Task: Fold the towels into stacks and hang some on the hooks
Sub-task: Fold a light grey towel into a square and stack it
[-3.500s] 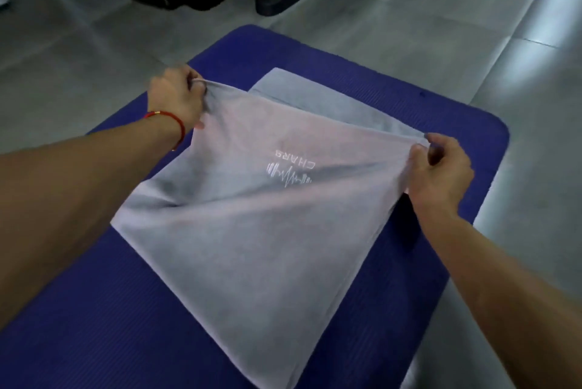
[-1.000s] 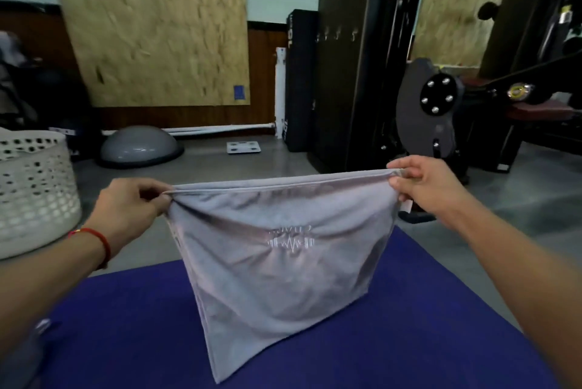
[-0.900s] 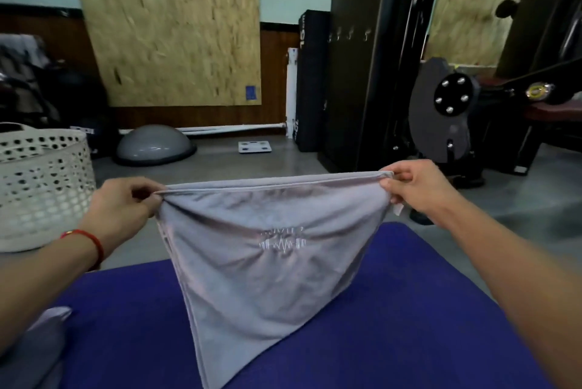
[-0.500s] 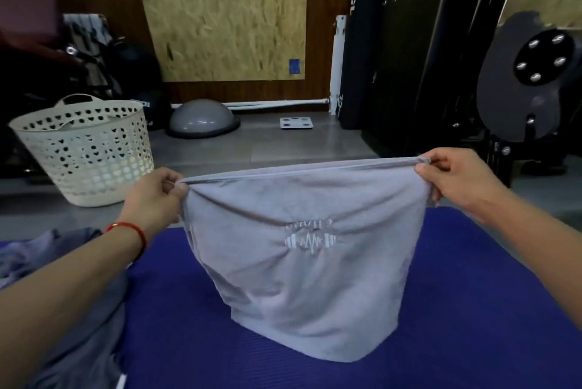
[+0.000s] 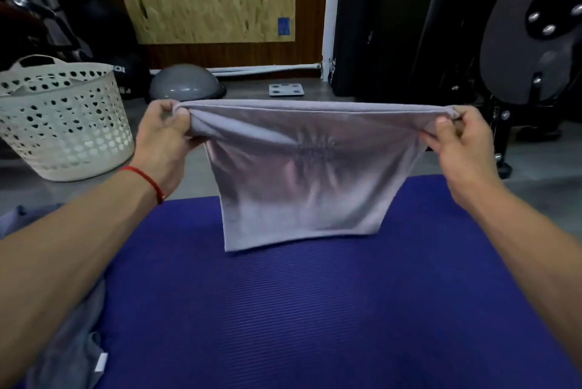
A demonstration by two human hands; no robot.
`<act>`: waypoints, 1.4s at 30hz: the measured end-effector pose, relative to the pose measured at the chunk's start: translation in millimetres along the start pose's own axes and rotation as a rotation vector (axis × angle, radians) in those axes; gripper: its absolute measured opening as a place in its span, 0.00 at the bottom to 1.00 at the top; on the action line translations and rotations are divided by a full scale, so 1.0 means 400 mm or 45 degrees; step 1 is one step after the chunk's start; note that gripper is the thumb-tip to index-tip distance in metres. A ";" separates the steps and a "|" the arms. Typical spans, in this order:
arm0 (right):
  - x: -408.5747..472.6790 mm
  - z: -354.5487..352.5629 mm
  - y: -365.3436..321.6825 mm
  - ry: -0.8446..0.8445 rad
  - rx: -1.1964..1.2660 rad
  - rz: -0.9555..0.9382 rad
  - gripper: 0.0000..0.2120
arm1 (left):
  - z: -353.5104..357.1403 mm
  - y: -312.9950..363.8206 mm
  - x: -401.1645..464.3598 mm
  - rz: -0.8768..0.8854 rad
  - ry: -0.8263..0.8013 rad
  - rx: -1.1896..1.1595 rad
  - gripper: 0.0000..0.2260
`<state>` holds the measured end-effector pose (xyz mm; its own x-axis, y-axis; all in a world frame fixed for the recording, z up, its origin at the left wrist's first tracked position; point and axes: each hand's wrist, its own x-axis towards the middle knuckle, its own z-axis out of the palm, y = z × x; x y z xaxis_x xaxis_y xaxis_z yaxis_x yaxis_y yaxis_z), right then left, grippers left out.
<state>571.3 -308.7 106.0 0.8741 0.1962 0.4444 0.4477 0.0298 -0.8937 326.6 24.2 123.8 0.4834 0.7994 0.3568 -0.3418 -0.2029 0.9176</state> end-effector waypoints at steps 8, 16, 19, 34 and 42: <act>-0.241 -0.159 0.223 -0.864 -0.598 0.252 0.06 | -0.269 -0.308 -0.354 -0.272 -0.462 0.610 0.08; -0.512 -0.225 0.425 -1.853 -1.448 0.186 0.11 | -0.461 -0.493 -0.707 -0.181 -1.234 1.289 0.08; -0.550 -0.245 0.441 -2.039 -1.485 0.256 0.08 | -0.475 -0.494 -0.777 -0.037 -1.341 1.347 0.06; -0.354 -0.119 0.507 -1.410 -1.444 0.415 0.04 | -0.337 -0.547 -0.526 -0.507 -0.861 1.489 0.20; -0.250 0.058 0.712 -0.844 -1.445 0.802 0.25 | -0.156 -0.720 -0.251 -1.170 -0.139 1.171 0.23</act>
<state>607.2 -297.0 -194.4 0.8728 0.3004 -0.3847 0.2111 -0.9429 -0.2574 326.1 37.7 -187.2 0.3219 0.8108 -0.4888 0.7988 0.0446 0.6000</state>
